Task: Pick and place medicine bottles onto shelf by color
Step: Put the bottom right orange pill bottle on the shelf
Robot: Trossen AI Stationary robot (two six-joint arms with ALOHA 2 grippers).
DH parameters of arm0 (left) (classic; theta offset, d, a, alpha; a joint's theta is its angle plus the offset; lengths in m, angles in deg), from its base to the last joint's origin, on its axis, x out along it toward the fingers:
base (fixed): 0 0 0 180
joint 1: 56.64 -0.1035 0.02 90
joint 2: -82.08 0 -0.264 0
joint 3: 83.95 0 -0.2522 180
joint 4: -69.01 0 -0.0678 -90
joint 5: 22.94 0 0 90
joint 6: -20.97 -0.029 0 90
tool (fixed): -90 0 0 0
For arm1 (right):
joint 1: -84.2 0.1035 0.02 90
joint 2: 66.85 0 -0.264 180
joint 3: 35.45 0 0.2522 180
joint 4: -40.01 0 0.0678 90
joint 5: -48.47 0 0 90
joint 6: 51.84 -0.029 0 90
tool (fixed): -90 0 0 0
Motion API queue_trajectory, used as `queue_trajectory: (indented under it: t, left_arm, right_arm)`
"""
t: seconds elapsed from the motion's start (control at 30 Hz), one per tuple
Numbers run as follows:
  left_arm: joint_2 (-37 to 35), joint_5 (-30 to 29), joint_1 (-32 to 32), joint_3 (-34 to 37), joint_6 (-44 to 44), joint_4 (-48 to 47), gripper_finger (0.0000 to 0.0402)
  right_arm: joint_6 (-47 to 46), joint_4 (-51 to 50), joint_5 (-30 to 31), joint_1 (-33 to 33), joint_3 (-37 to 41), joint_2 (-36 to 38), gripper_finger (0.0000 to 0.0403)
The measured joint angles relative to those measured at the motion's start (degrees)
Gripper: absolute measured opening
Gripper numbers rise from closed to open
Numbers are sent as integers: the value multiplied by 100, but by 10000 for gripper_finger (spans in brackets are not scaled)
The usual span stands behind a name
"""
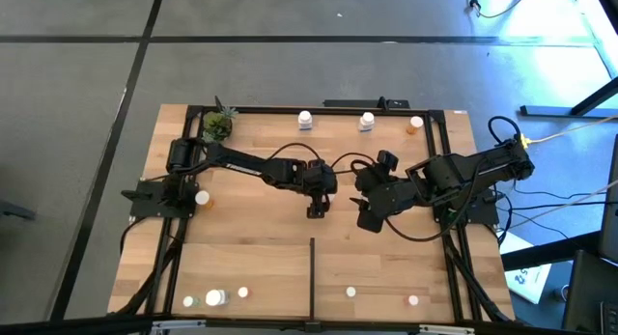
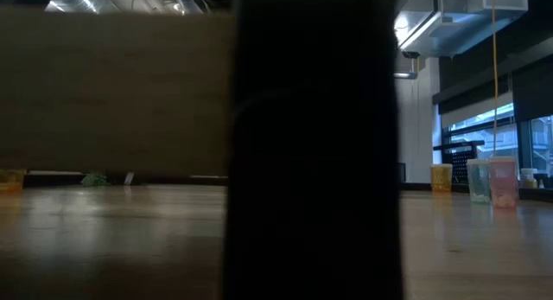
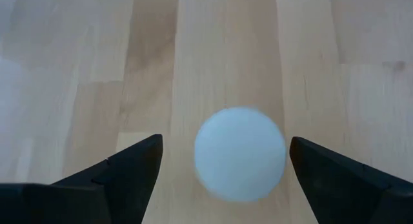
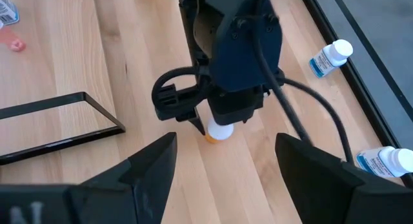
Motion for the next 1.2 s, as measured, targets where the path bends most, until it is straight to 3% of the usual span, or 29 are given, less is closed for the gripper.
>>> queue_trajectory:
  t: [0.43,1.0,1.2]
  left_arm:
    - [80,6,38,5,258,-4,327]
    - [80,3,43,4,265,52,215]
    - [76,3,43,4,280,53,199]
  right_arm:
    - [0,10,1,0,0,0,264]
    - [0,16,1,-2,0,2,264]
    - [0,18,1,0,0,2,264]
